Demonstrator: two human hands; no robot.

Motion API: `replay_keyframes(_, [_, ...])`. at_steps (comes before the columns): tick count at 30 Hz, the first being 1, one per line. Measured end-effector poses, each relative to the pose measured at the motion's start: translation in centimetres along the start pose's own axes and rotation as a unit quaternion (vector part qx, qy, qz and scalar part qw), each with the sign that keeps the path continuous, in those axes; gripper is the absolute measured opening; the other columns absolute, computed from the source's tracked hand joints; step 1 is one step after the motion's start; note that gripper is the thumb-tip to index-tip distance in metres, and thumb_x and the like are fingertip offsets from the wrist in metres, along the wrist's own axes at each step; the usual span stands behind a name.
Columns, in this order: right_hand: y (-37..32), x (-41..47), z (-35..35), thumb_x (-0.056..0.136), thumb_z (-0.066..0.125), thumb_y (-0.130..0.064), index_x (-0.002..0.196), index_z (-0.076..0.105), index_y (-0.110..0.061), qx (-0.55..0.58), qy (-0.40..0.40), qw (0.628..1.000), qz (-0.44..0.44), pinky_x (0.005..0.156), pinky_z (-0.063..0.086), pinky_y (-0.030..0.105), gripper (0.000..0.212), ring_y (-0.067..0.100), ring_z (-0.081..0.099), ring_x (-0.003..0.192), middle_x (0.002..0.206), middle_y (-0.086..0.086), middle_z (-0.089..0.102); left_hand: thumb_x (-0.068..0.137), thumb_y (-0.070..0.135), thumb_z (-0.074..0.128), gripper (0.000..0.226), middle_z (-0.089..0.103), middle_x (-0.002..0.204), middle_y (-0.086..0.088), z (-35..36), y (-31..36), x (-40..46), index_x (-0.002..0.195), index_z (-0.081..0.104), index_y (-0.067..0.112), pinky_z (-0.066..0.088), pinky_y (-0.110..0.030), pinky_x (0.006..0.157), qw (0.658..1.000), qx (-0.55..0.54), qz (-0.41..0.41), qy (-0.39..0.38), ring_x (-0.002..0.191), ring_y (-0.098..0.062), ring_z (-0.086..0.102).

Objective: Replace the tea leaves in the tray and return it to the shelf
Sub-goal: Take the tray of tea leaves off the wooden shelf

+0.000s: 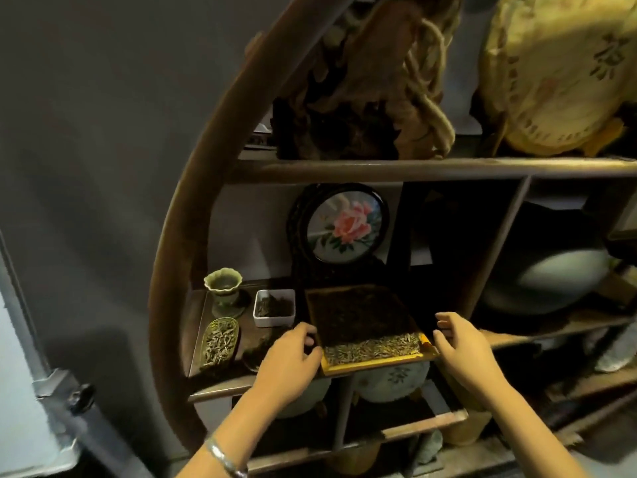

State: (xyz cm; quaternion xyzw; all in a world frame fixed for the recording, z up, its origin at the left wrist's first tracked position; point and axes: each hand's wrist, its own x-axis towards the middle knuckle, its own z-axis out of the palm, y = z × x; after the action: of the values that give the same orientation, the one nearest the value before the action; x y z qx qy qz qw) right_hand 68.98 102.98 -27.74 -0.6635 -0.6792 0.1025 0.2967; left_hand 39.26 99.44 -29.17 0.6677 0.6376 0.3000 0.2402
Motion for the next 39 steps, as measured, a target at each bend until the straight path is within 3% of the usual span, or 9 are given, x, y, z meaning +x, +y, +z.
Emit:
replay_keyframes(6, [2.3,1.1,2.5,0.094,0.052,-0.026,0.121,0.054,-0.010,-0.088,-0.046,0.995,0.000,0.074,0.051,0.031,0.031,0.021,0.063,0.096,0.114,0.008,0.060,0.093,0.034,0.052,0.032,0.059,0.103,0.012,4.4,0.0,-0.1,0.125,0.052,0.027,0.042,-0.022,0.070,0.995,0.001,-0.088,0.039,0.085,-0.005,0.057])
replay_keyframes(10, [3.3,1.1,3.7,0.094,0.050,-0.032,0.090,0.056,-0.018,-0.123,-0.016,0.992,0.027,0.059,0.054,0.030,0.016,0.013,0.060,0.068,0.081,-0.002,0.057,0.095,0.035,0.050,0.020,0.062,0.085,0.009,5.5,0.0,0.3,0.111,0.056,0.025,0.038,-0.022,0.058,0.988,0.034,-0.127,0.076,0.078,-0.004,0.057])
replay_keyframes(14, [4.6,1.2,5.0,0.095,0.049,-0.027,0.074,0.053,-0.018,-0.077,-0.020,0.996,0.050,0.052,0.053,0.029,0.023,0.007,0.057,0.053,0.061,-0.006,0.055,0.095,0.033,0.051,0.013,0.061,0.076,0.007,6.1,0.0,0.6,0.102,0.056,0.023,0.036,-0.024,0.057,0.985,0.042,-0.141,0.087,0.075,-0.008,0.059])
replay_keyframes(20, [5.7,0.7,5.4,0.093,0.055,-0.020,0.076,0.057,-0.018,0.028,-0.020,0.999,0.033,0.043,0.038,0.015,0.017,0.003,0.055,0.049,0.057,-0.009,0.057,0.094,0.031,0.055,0.011,0.054,0.068,0.003,6.5,0.4,0.1,0.087,0.053,0.022,0.027,-0.019,0.048,0.984,0.029,-0.137,0.107,0.063,-0.007,0.052])
replay_keyframes(24, [6.2,-0.4,4.9,0.092,0.057,-0.019,0.080,0.061,-0.017,0.040,-0.026,0.998,0.031,0.045,0.034,0.011,0.013,0.002,0.055,0.052,0.058,-0.009,0.058,0.088,0.025,0.061,0.013,0.058,0.065,0.001,6.4,0.4,-0.9,0.080,0.051,0.022,0.035,-0.025,0.050,0.984,0.015,-0.151,0.088,0.062,-0.010,0.056])
replay_keyframes(28, [6.9,-1.9,4.3,0.091,0.059,-0.019,0.077,0.064,-0.020,0.060,-0.037,0.997,0.012,0.052,0.048,0.024,0.015,0.008,0.059,0.053,0.055,-0.004,0.062,0.086,0.025,0.061,0.012,0.064,0.061,-0.001,6.5,-0.1,-2.5,0.079,0.051,0.027,0.042,-0.025,0.052,0.983,-0.009,-0.170,0.069,0.057,-0.009,0.063])
replay_keyframes(33, [7.4,-1.9,4.2,0.092,0.058,-0.024,0.073,0.062,-0.024,0.100,-0.049,0.994,0.018,0.054,0.054,0.039,0.019,0.011,0.060,0.050,0.052,0.000,0.062,0.091,0.024,0.058,0.009,0.061,0.061,0.000,6.8,-0.1,-3.2,0.085,0.052,0.026,0.045,-0.027,0.055,0.982,-0.041,-0.167,0.083,0.059,-0.008,0.065])
replay_keyframes(36, [7.7,-0.6,4.5,0.094,0.051,-0.034,0.088,0.059,-0.025,0.083,-0.057,0.995,0.011,0.052,0.055,0.038,0.014,0.010,0.061,0.049,0.055,-0.001,0.063,0.092,0.027,0.055,0.006,0.063,0.063,0.000,6.7,-0.2,-2.8,0.092,0.050,0.026,0.047,-0.035,0.059,0.982,-0.013,-0.168,0.083,0.061,-0.013,0.066])
replay_keyframes(39, [7.8,0.5,5.0,0.095,0.044,-0.038,0.104,0.054,-0.032,0.133,-0.114,0.984,0.016,0.053,0.058,0.039,0.014,0.013,0.067,0.058,0.073,-0.005,0.068,0.094,0.028,0.052,0.005,0.068,0.062,-0.002,6.5,-0.4,-2.3,0.095,0.047,0.029,0.046,-0.031,0.055,0.983,-0.018,-0.170,0.072,0.053,-0.010,0.067])
